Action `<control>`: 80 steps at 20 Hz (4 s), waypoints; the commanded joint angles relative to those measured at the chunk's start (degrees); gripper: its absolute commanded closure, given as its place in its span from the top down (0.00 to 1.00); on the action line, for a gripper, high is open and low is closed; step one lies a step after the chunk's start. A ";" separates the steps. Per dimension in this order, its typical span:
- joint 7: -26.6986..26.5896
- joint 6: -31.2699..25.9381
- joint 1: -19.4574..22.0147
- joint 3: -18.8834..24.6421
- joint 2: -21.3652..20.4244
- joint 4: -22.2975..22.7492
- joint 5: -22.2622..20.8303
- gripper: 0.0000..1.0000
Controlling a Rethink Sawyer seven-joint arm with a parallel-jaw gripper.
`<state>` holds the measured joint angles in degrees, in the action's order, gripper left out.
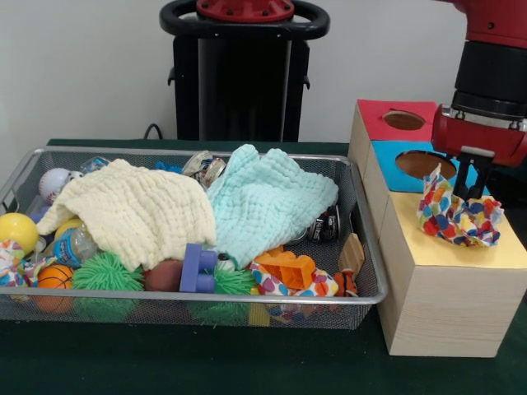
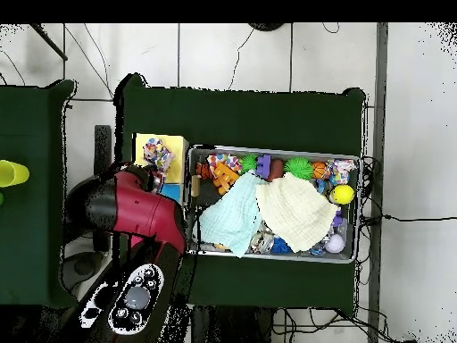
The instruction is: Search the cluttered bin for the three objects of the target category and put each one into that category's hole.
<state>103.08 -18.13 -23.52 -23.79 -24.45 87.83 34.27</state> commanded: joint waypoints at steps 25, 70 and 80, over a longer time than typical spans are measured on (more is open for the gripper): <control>13.76 -13.25 1.84 2.56 -3.20 0.57 -0.06 0.00; 12.65 -3.03 6.04 6.35 7.39 -2.24 -0.84 0.00; 12.52 -2.93 9.11 11.78 11.97 -2.80 1.21 0.00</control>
<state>103.09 -22.39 -17.37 -20.91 -18.15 81.24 34.12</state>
